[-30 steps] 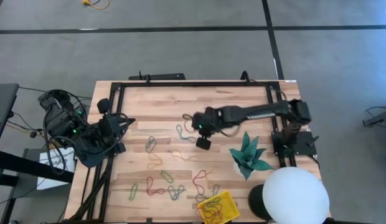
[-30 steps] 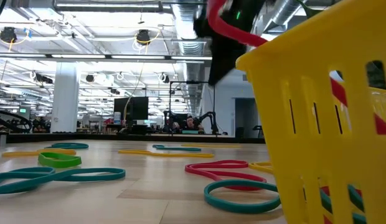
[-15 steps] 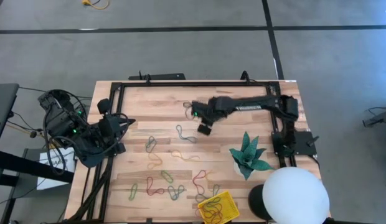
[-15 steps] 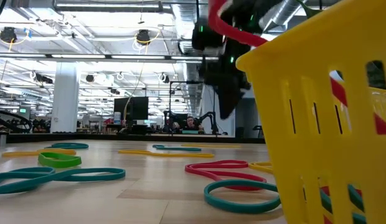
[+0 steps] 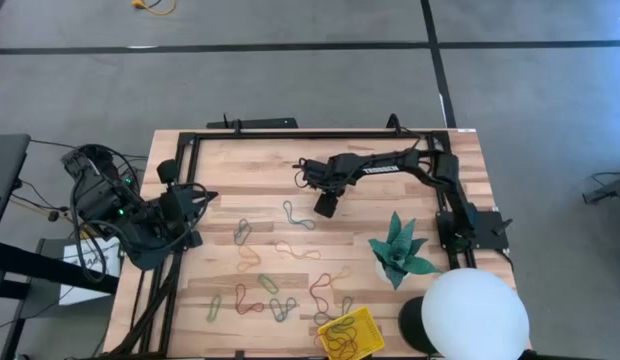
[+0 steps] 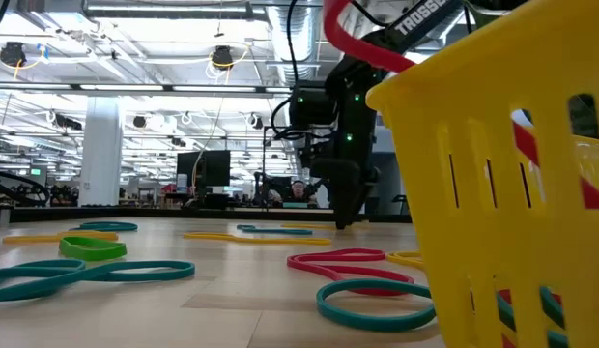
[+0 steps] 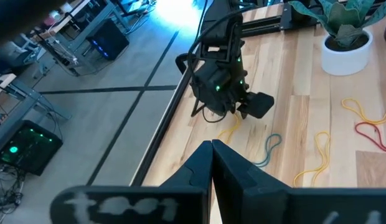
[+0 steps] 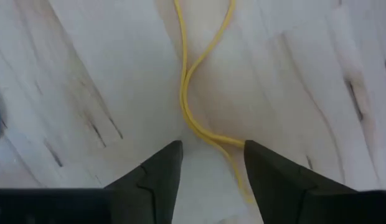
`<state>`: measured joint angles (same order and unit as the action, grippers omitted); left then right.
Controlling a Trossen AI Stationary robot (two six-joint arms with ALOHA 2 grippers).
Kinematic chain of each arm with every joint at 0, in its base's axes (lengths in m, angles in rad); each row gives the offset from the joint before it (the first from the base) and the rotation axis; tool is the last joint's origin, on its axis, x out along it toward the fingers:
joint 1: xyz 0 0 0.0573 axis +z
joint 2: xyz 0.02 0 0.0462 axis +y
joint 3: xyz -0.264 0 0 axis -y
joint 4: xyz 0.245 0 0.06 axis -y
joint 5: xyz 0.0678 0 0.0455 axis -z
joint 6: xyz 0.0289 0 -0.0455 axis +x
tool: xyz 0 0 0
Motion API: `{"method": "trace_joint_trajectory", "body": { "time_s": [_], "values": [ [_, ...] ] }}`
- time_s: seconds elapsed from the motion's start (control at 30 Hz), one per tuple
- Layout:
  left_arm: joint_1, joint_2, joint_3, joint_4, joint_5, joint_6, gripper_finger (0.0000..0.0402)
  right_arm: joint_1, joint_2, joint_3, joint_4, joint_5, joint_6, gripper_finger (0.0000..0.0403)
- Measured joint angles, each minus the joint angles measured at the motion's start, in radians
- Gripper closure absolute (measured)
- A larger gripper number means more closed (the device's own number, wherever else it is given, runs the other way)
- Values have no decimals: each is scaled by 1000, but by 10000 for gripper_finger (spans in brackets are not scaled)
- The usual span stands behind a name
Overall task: Pick and place items into bin
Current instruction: Put the yellow rubber band into the yellow bin
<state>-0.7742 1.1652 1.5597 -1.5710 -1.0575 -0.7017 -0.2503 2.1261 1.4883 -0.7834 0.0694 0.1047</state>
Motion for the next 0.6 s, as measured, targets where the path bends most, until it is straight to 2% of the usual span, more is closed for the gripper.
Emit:
{"method": "trace_joint_trajectory", "body": {
  "time_s": [0.27,0.6],
  "values": [
    [0,0,0,0,-1,0,401,-5,-48,-3,41,13,-1,245],
    [0,0,0,0,14,-7,402,-2,31,1,86,-9,-9,248]
  ]
}}
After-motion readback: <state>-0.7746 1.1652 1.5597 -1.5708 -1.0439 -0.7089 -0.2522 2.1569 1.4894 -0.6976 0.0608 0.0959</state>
